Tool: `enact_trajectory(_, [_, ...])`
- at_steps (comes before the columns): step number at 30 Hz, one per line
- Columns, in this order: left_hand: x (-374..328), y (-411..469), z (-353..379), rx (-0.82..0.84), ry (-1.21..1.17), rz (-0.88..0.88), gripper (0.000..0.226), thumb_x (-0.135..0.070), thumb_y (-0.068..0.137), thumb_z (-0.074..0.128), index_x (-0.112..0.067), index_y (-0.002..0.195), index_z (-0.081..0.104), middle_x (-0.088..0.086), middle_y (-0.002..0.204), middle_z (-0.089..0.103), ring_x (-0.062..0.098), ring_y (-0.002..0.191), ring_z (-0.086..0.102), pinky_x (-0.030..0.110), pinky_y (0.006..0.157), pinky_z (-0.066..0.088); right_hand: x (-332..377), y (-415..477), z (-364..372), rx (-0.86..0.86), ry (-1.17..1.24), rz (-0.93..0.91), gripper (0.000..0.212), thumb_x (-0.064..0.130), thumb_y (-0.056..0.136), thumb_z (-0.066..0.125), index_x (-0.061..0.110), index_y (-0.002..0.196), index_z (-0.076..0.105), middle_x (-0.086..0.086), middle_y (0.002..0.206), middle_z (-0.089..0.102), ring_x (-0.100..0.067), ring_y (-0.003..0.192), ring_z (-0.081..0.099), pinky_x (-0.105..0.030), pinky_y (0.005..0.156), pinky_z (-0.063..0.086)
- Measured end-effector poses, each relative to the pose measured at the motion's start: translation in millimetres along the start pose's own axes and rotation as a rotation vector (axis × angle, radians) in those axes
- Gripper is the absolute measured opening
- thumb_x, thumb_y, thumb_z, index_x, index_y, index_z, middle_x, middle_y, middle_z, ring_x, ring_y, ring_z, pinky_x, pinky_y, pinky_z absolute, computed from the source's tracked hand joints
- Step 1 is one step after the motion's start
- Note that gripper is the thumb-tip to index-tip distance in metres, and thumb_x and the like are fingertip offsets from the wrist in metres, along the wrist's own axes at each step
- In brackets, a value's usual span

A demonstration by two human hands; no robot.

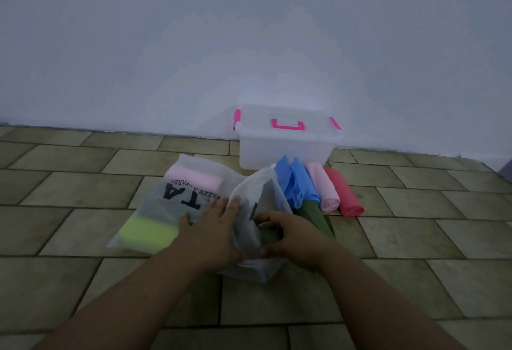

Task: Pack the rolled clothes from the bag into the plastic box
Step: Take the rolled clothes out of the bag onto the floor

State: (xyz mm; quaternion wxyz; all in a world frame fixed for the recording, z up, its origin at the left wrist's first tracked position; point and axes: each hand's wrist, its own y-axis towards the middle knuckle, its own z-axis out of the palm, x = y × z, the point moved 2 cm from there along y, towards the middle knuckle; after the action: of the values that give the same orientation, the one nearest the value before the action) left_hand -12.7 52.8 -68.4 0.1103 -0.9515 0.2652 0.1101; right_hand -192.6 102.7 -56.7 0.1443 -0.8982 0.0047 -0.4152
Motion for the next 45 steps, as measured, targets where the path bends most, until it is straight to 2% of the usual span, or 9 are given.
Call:
enact_trajectory(6, [0.3, 4.6, 9.5, -0.055, 0.038, -0.024, 0.107, -0.059, 0.073, 0.060, -0.034, 0.144, -0.016, -0.006, 0.159, -0.001, 0.020, 0.146, -0.003, 0.064, 0.110, 0.009, -21.3, -29.7, -56.4, -0.323, 0.052, -0.017, 0.034, 0.021, 0.084, 0.066, 0.052, 0.097, 0.058, 0.016, 0.107, 0.056, -0.003, 0.092, 0.056, -0.012, 0.064, 0.044])
enact_trajectory(10, [-1.4, 7.4, 18.3, -0.048, 0.075, -0.054, 0.103, -0.059, 0.075, 0.055, -0.033, 0.144, -0.017, -0.007, 0.159, -0.005, 0.021, 0.146, -0.009, 0.066, 0.109, 0.004, -72.9, -74.2, -91.4, -0.800, 0.484, 0.082, 0.030, 0.007, 0.083, 0.066, 0.035, 0.094, 0.065, -0.004, 0.104, 0.066, -0.023, 0.089, 0.065, -0.039, 0.074, 0.057])
enact_trajectory(13, [-3.4, 9.0, 20.1, -0.048, 0.082, -0.061, 0.102, -0.059, 0.075, 0.055, -0.033, 0.144, -0.017, -0.006, 0.159, -0.005, 0.023, 0.146, -0.009, 0.067, 0.108, 0.002, -95.8, -84.8, -81.0, -1.011, 0.356, 0.277, 0.026, 0.011, 0.082, 0.069, 0.026, 0.098, 0.057, -0.006, 0.107, 0.060, -0.022, 0.083, 0.061, -0.044, 0.069, 0.055])
enact_trajectory(24, [2.4, -0.3, 11.5, 0.030, 0.094, -0.048, 0.101, -0.055, 0.078, 0.054, -0.032, 0.146, -0.016, -0.006, 0.160, -0.002, 0.018, 0.146, -0.007, 0.063, 0.112, 0.003, -84.3, -67.6, -53.6, -0.673, -0.177, 0.401, 0.034, 0.028, 0.076, 0.071, 0.023, 0.099, 0.046, -0.004, 0.094, 0.057, -0.016, 0.072, 0.055, -0.029, 0.057, 0.042])
enact_trajectory(30, [14.9, -14.6, 3.5, 0.064, 0.138, -0.051, 0.100, -0.056, 0.078, 0.056, -0.038, 0.144, -0.016, -0.009, 0.159, -0.003, 0.016, 0.146, -0.004, 0.062, 0.112, 0.006, -27.2, -45.5, -33.9, -0.880, -0.321, 0.098, 0.042, 0.041, 0.086, 0.058, 0.019, 0.121, 0.049, -0.002, 0.122, 0.048, -0.009, 0.103, 0.040, -0.029, 0.087, 0.039])
enact_trajectory(34, [26.1, -17.2, -12.1, 0.125, 0.091, -0.003, 0.096, -0.072, 0.069, 0.052, -0.050, 0.142, -0.006, -0.013, 0.158, 0.002, 0.016, 0.144, 0.011, 0.061, 0.110, 0.011, 6.7, -22.6, 33.3, -0.570, -0.132, -0.051, 0.080, 0.068, 0.085, 0.035, 0.026, 0.149, 0.012, 0.009, 0.157, 0.007, -0.010, 0.143, 0.009, -0.026, 0.109, 0.015])
enact_trajectory(37, [40.0, -7.1, -35.9, 0.002, -0.224, -0.012, 0.084, -0.084, 0.062, 0.045, -0.057, 0.138, 0.023, -0.017, 0.156, 0.016, 0.015, 0.134, 0.034, 0.056, 0.110, 0.026, -6.2, -12.2, 56.0, -0.446, -0.140, 0.010, 0.094, 0.075, 0.080, 0.031, 0.029, 0.149, -0.013, 0.008, 0.158, -0.016, -0.012, 0.145, -0.006, -0.028, 0.113, 0.008])
enact_trajectory(41, [79.3, 34.9, -63.2, -0.386, -0.335, -0.333, 0.052, -0.049, 0.089, 0.050, -0.029, 0.137, 0.044, 0.004, 0.143, 0.043, 0.026, 0.122, 0.048, 0.043, 0.100, 0.041, -29.5, -6.9, 57.1, -0.405, -0.302, 0.100, 0.092, 0.074, 0.083, 0.030, 0.030, 0.147, -0.020, 0.003, 0.159, -0.012, -0.014, 0.146, -0.001, -0.029, 0.114, 0.005])
enact_trajectory(45, [102.8, 62.5, -64.8, -0.252, -0.254, -0.604, 0.037, -0.028, 0.096, 0.038, -0.004, 0.121, 0.051, 0.020, 0.126, 0.053, 0.033, 0.109, 0.053, 0.039, 0.086, 0.043, -37.5, -2.7, 62.4, -0.382, -0.370, 0.125, 0.096, 0.080, 0.079, 0.023, 0.028, 0.146, -0.023, 0.002, 0.159, -0.010, -0.013, 0.146, -0.002, -0.027, 0.110, -0.003])
